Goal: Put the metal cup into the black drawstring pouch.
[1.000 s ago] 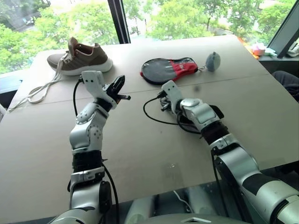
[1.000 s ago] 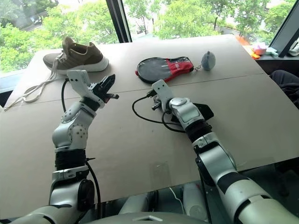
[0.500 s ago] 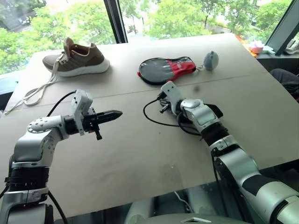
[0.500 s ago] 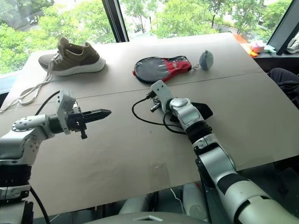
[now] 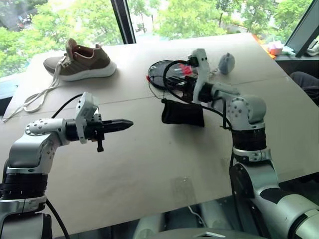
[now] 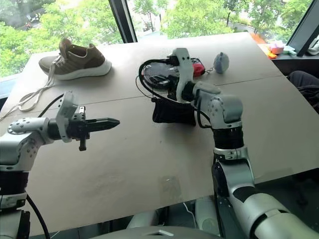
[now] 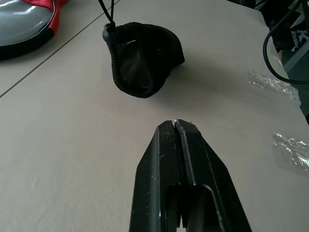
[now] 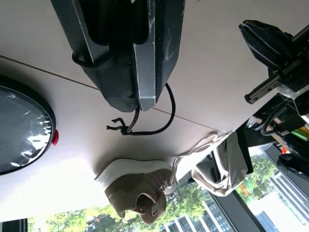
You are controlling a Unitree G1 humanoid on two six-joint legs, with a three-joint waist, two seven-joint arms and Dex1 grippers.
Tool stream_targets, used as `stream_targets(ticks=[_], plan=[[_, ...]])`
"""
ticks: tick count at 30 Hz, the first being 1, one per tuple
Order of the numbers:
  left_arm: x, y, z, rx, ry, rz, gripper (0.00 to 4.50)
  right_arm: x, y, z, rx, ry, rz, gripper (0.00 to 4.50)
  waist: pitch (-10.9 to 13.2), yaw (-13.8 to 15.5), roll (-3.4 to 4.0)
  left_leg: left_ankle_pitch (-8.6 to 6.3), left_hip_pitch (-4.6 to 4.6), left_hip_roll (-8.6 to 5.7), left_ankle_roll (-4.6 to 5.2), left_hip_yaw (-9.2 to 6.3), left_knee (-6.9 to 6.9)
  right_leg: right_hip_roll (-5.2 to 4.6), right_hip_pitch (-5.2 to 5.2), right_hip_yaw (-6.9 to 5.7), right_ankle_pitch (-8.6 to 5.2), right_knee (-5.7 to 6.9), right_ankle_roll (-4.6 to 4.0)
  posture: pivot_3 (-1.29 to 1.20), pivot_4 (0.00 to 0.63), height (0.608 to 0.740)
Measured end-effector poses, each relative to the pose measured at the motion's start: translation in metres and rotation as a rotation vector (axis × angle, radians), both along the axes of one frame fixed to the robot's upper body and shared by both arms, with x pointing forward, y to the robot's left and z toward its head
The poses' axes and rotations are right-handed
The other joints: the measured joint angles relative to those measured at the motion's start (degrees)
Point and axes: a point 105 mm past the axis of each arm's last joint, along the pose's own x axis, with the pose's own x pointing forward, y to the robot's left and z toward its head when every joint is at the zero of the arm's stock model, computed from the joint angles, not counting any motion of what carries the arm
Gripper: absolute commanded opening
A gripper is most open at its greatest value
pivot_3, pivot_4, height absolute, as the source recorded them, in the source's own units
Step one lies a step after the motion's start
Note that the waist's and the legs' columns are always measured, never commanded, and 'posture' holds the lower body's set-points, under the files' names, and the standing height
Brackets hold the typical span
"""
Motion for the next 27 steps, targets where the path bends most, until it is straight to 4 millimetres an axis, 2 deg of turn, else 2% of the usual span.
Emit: stream_targets(ticks=[3, 6, 10, 12, 14, 15, 16, 17, 18, 19, 22, 24, 27], plan=[[0.005, -0.013, 0.003, -0.040, -0.019, -0.030, 0.00, -0.006, -0.021, 0.035, 0.097, -0.047, -0.017, 0.03, 0.1, 0.9, 0.10, 0.00, 0.00, -0.01, 0.00, 0.01, 0.03, 0.00, 0.00, 0.00, 0.02, 0.01, -0.03, 0.00, 0.150, 0.740], [0.017, -0.026, 0.015, -0.094, -0.074, -0.039, 0.00, -0.013, -0.028, 0.056, 0.117, -0.106, -0.025, 0.03, 0.0, 1.2, 0.06, 0.00, 0.00, -0.01, 0.00, 0.00, 0.03, -0.01, 0.01, -0.03, 0.02, 0.01, -0.03, 0.00, 0.150, 0.740], [0.036, -0.035, 0.032, -0.169, -0.149, -0.016, 0.00, -0.015, -0.027, 0.055, 0.111, -0.093, -0.022, 0.03, 0.0, 1.0, 0.05, 0.00, 0.00, -0.03, 0.01, 0.06, 0.08, -0.02, 0.01, 0.02, 0.03, 0.03, -0.03, 0.00, 0.150, 0.740], [0.040, -0.035, 0.032, -0.175, -0.144, -0.011, 0.00, -0.015, -0.024, 0.050, 0.084, -0.086, -0.026, 0.03, 0.0, 0.6, 0.04, 0.00, 0.00, -0.03, 0.01, 0.13, 0.04, -0.01, 0.00, 0.08, 0.03, 0.03, -0.03, 0.00, 0.150, 0.740], [0.042, -0.032, 0.026, -0.172, -0.123, -0.007, 0.00, -0.011, -0.023, 0.036, 0.011, -0.084, -0.064, 0.03, 0.0, 0.3, 0.05, 0.00, 0.00, -0.02, 0.01, 0.11, 0.01, -0.02, -0.03, 0.07, 0.03, 0.02, -0.03, 0.00, 0.150, 0.740], [0.042, -0.030, 0.022, -0.167, -0.112, -0.001, 0.00, -0.007, -0.024, 0.026, -0.045, -0.090, -0.089, 0.55, 0.0, 0.2, 0.05, 0.00, -0.01, -0.03, 0.01, 0.11, 0.01, -0.02, -0.09, 0.07, 0.03, 0.01, -0.03, 0.00, 0.150, 0.740], [0.041, -0.027, 0.019, -0.159, -0.101, 0.004, 0.00, -0.003, -0.025, 0.016, -0.107, -0.104, -0.108, 0.82, 0.0, 0.0, 0.05, 0.00, -0.01, -0.03, 0.01, 0.13, 0.01, -0.02, -0.10, 0.08, 0.03, 0.01, -0.03, 0.00, 0.150, 0.740], [0.041, -0.024, 0.016, -0.154, -0.089, 0.012, 0.00, 0.001, -0.026, 0.007, -0.162, -0.114, -0.115, 1.29, 0.0, 0.0, 0.05, 0.00, -0.01, -0.04, 0.01, 0.14, 0.02, -0.02, -0.10, 0.09, 0.03, 0.00, -0.03, 0.00, 0.150, 0.740], [0.040, -0.020, 0.013, -0.141, -0.078, 0.021, 0.00, 0.005, -0.028, -0.010, -0.299, -0.155, -0.103, 1.86, 0.0, -0.1, 0.05, 0.00, -0.01, -0.05, 0.02, 0.18, 0.05, -0.02, -0.11, 0.07, 0.03, 0.01, -0.03, 0.00, 0.150, 0.740], [0.039, -0.018, 0.011, -0.135, -0.075, 0.025, 0.00, 0.006, -0.029, -0.016, -0.337, -0.167, -0.099, 2.15, 0.0, -0.2, 0.04, 0.00, -0.01, -0.05, 0.02, 0.18, 0.06, -0.02, -0.10, 0.07, 0.03, 0.01, -0.03, 0.00, 0.150, 0.740], [0.038, -0.012, 0.009, -0.122, -0.071, 0.047, 0.00, 0.011, -0.028, -0.042, -0.553, -0.263, -0.062, 3.49, 0.0, -0.3, 0.04, 0.00, -0.01, -0.03, 0.02, 0.16, 0.08, -0.01, -0.10, 0.07, 0.03, 0.04, -0.03, 0.00, 0.150, 0.740], [0.037, -0.007, 0.007, -0.117, -0.070, 0.070, 0.00, 0.007, -0.018, -0.058, -0.665, -0.326, 0.013, 3.49, 0.0, -0.4, 0.04, 0.00, -0.01, 0.00, 0.01, 0.15, 0.08, 0.00, -0.11, 0.09, 0.03, 0.06, -0.03, 0.00, 0.150, 0.740], [0.035, 0.002, 0.003, -0.120, -0.063, 0.108, 0.00, 0.000, -0.001, -0.063, -0.679, -0.368, 0.066, 3.49, 0.0, -0.6, 0.03, 0.00, -0.02, 0.02, 0.01, 0.12, 0.05, 0.01, -0.11, 0.10, 0.03, 0.04, -0.03, 0.00, 0.150, 0.740]])
